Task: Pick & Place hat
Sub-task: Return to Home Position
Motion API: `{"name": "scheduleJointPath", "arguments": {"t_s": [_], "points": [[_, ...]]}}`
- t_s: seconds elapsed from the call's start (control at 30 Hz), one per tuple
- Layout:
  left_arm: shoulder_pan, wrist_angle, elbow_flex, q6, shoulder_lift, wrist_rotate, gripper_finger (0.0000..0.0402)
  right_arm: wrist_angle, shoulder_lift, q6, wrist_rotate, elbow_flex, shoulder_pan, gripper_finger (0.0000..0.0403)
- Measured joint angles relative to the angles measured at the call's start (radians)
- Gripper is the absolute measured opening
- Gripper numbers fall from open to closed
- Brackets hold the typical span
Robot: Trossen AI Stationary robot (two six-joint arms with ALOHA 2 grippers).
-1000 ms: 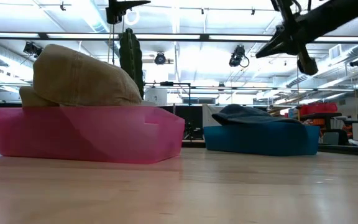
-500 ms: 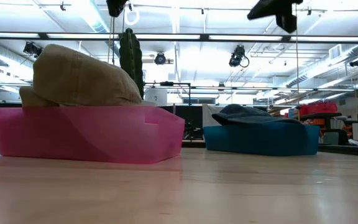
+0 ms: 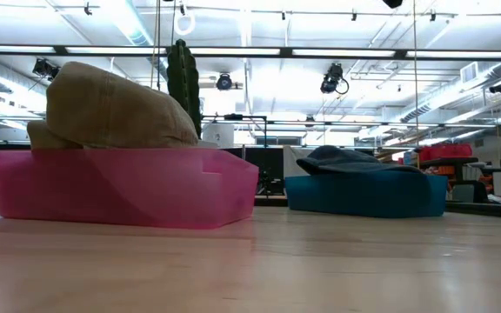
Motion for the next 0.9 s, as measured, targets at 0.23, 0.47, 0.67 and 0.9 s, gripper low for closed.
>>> {"name": "scheduleJointPath", "arguments": {"t_s": [0.23, 0.47, 0.67, 0.9], "points": [[0.003, 0.001, 0.0, 0.116, 0.0, -0.024, 0.0022, 0.005, -0.004, 0.049, -0.013, 0.003, 0.0, 0.0002], [0.003, 0.013, 0.0, 0.2, -0.002, -0.036, 0.0003, 0.012, -0.004, 0.097, -0.013, 0.003, -0.001, 0.0023], [0.003, 0.014, 0.0, 0.265, -0.037, -0.036, 0.0003, 0.011, -0.003, 0.099, -0.013, 0.002, -0.001, 0.0025], [0.003, 0.096, -0.101, 0.301, -0.162, -0.035, 0.0003, 0.012, 0.0, 0.125, -0.012, 0.002, -0.001, 0.0026]]}}
